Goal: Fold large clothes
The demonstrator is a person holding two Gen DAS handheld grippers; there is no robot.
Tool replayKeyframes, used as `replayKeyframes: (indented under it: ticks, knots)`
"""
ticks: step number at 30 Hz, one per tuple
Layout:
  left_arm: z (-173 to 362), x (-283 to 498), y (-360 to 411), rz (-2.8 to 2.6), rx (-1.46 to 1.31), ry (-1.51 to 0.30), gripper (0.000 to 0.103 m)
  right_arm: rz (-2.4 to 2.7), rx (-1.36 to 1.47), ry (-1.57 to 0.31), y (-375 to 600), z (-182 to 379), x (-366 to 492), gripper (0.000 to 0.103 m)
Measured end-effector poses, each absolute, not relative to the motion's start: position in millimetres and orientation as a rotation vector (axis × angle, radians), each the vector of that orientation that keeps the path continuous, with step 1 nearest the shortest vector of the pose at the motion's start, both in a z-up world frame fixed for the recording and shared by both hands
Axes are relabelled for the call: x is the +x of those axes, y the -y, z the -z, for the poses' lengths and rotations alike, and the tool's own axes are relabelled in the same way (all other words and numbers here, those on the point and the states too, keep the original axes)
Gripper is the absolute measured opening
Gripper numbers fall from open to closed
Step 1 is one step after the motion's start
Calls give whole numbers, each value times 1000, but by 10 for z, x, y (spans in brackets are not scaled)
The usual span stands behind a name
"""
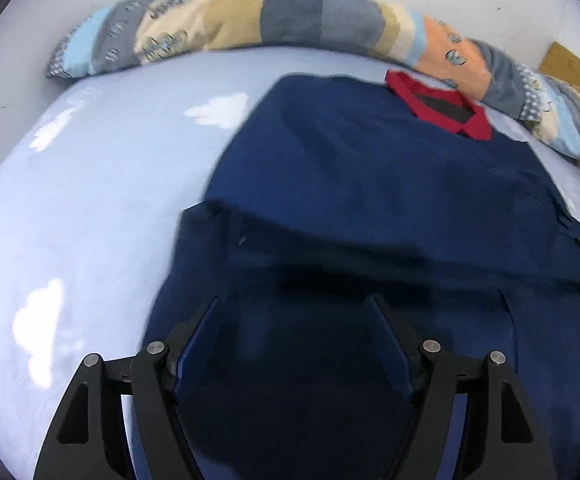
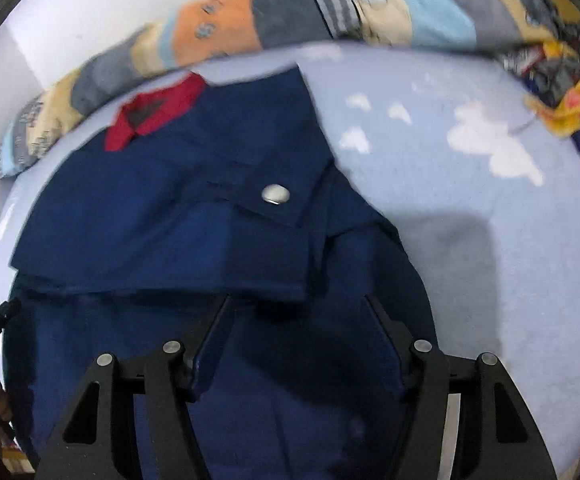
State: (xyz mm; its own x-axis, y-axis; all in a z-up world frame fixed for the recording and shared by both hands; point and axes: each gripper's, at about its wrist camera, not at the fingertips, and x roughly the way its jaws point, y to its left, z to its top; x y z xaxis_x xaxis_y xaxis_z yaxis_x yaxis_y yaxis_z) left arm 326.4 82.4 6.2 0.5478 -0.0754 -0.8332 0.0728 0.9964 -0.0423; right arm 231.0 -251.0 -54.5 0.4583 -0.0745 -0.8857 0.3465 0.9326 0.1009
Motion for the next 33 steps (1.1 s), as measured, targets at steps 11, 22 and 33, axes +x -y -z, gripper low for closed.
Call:
replayKeyframes:
  ticks: [11, 22, 33]
  knots:
    - [107, 2332, -403, 97, -15, -1000, 73, 131, 150, -1066, 1673, 486, 1305, 68]
    - [734, 2077, 483, -28, 21, -912, 89, 203, 64, -1128, 1319, 848, 707, 76]
    - [1100, 2288, 1150, -53, 81, -828, 98, 233, 50, -1066, 1191, 968, 611, 91]
